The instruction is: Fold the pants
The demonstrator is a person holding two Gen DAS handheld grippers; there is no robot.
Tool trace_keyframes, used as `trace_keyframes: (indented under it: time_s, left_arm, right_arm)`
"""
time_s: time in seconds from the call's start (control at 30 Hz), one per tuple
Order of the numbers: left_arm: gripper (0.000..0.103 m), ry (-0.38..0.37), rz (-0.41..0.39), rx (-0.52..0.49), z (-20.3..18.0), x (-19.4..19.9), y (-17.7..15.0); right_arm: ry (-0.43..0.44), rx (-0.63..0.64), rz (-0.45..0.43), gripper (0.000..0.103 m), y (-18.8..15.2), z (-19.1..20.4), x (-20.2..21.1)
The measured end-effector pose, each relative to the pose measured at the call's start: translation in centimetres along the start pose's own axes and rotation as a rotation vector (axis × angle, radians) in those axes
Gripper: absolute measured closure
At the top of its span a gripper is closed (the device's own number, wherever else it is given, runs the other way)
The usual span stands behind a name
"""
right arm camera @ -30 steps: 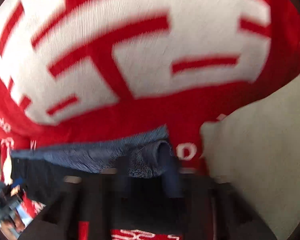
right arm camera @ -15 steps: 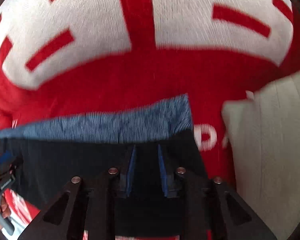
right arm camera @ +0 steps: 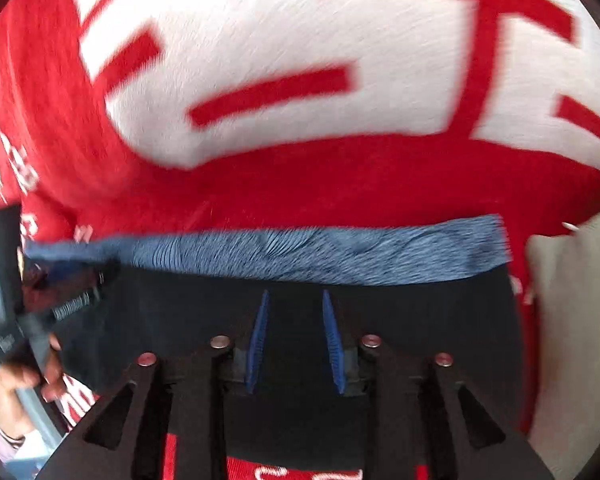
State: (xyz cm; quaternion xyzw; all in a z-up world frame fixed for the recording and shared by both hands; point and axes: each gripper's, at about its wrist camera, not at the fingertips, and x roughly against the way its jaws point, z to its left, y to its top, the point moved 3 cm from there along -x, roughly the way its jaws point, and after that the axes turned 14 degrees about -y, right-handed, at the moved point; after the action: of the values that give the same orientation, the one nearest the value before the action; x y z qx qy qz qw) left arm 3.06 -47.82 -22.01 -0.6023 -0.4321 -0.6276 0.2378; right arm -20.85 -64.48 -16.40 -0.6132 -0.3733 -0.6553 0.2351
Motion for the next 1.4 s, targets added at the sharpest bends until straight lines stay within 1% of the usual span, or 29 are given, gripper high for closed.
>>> trace_keyframes:
  time_s: [0.03, 0.07, 0.1, 0.13, 0.2, 0.23, 0.3, 0.37, 0.43, 0.47, 0.5, 0.6, 0.67, 0.73, 0.77, 0.83, 0.87, 0.93, 0.97, 1.0, 1.03, 1.13, 1.2, 1.23, 1.27, 1.3, 1.4]
  left_arm:
    - [0.011, 0.0, -0.012, 0.031, 0.3, 0.1, 0.0]
    - [0.011, 0.001, -0.012, 0.061, 1.1, 0.0, 0.4]
    - [0.011, 0.014, -0.005, 0.093, 2.1, -0.1, 0.7]
    - [0.011, 0.033, 0.0, 0.123, 3.0, -0.2, 1.2]
    - [0.011, 0.055, -0.001, 0.155, 4.9, 0.5, 1.5]
    - [0.011, 0.062, -0.008, 0.151, 5.6, 1.2, 1.4]
    - [0.011, 0.088, -0.022, 0.113, 6.7, 3.1, 0.6]
    - [0.011, 0.12, -0.02, 0.066, 8.0, 4.8, -0.8]
    - [0.011, 0.148, -0.008, 0.035, 9.6, 6.3, -2.9]
    - [0.011, 0.161, 0.003, 0.031, 10.7, 7.0, -4.0]
    - [0.011, 0.167, 0.011, 0.036, 10.8, 7.7, -5.6]
    - [0.011, 0.171, 0.037, 0.078, 13.7, 8.8, -8.1]
    - [0.011, 0.167, 0.046, 0.103, 16.0, 9.1, -9.3]
    - [0.011, 0.165, 0.041, 0.107, 17.9, 9.6, -9.4]
    - [0.011, 0.168, 0.038, 0.101, 18.5, 9.8, -9.3]
    - [0.011, 0.175, 0.032, 0.085, 20.4, 9.5, -8.5]
    - [0.011, 0.179, 0.03, 0.077, 21.1, 9.7, -8.6]
    - [0.011, 0.188, 0.019, 0.059, 23.5, 9.6, -8.3]
    - [0.011, 0.189, 0.01, 0.05, 24.7, 9.6, -8.2]
    - [0.011, 0.187, 0.002, 0.047, 26.1, 9.5, -7.9]
    - [0.011, 0.188, -0.003, 0.044, 27.4, 9.4, -7.7]
    - [0.011, 0.219, -0.022, 0.02, 31.1, 8.8, -7.1]
    - [0.011, 0.225, -0.011, 0.026, 33.6, 7.5, -7.3]
    - [0.008, 0.21, 0.005, 0.035, 34.4, 6.7, -7.6]
    - [0.004, 0.176, -0.01, 0.047, 35.2, 6.4, -7.8]
    - [0.0, 0.167, -0.043, 0.056, 35.9, 6.3, -7.8]
    - [0.0, 0.105, -0.058, 0.056, 36.7, 6.0, -8.0]
  right_arm:
    - [-0.023, 0.004, 0.018, 0.066, 0.0, 0.2, -1.1]
    - [-0.019, -0.015, 0.003, 0.066, 0.2, -0.2, -1.7]
    - [-0.013, -0.033, -0.019, 0.066, 0.3, -0.5, -1.6]
    - [-0.024, -0.053, -0.027, 0.066, 0.7, -1.0, -1.6]
    - [-0.043, -0.092, -0.016, 0.066, 1.1, -2.5, -1.3]
    - [-0.055, -0.104, -0.008, 0.065, 1.1, -2.9, -1.0]
    - [-0.088, -0.115, 0.001, 0.057, 0.7, -3.7, -0.2]
    - [-0.09, -0.133, 0.002, 0.056, -0.9, -4.6, 1.2]
    - [-0.051, -0.157, 0.014, 0.056, -2.8, -4.4, 2.7]
    - [-0.013, -0.169, 0.023, 0.056, -3.9, -3.8, 3.5]
    - [0.021, -0.174, 0.029, 0.056, -4.8, -3.4, 4.0]
    - [0.154, -0.171, 0.06, 0.056, -7.9, 0.0, 5.6]
    - [0.243, -0.162, 0.09, 0.056, -9.6, 3.4, 6.2]
    - [0.344, -0.155, 0.126, 0.056, -11.4, 6.9, 6.0]
    - [0.396, -0.151, 0.142, 0.056, -12.4, 9.5, 6.2]
    - [0.453, -0.154, 0.161, 0.056, -13.6, 12.7, 6.2]
    - [0.477, -0.155, 0.173, 0.056, -13.8, 14.4, 5.7]
    - [0.519, -0.163, 0.184, 0.056, -14.5, 18.7, 5.5]
    - [0.535, -0.167, 0.189, 0.056, -14.6, 20.1, 5.2]
    - [0.548, -0.175, 0.193, 0.056, -16.2, 19.8, 5.7]
    - [0.552, -0.184, 0.198, 0.056, -17.0, 20.4, 5.7]
    - [0.556, -0.218, 0.226, 0.056, -18.3, 23.4, 4.4]
    - [0.54, -0.232, 0.233, 0.056, -18.7, 24.7, 3.6]
    - [0.527, -0.237, 0.231, 0.056, -18.8, 25.9, 3.3]
    - [0.52, -0.244, 0.229, 0.056, -18.7, 26.2, 3.0]
    - [0.515, -0.259, 0.225, 0.056, -18.3, 26.7, 2.6]
    - [0.519, -0.305, 0.203, 0.056, -18.0, 26.5, 2.5]
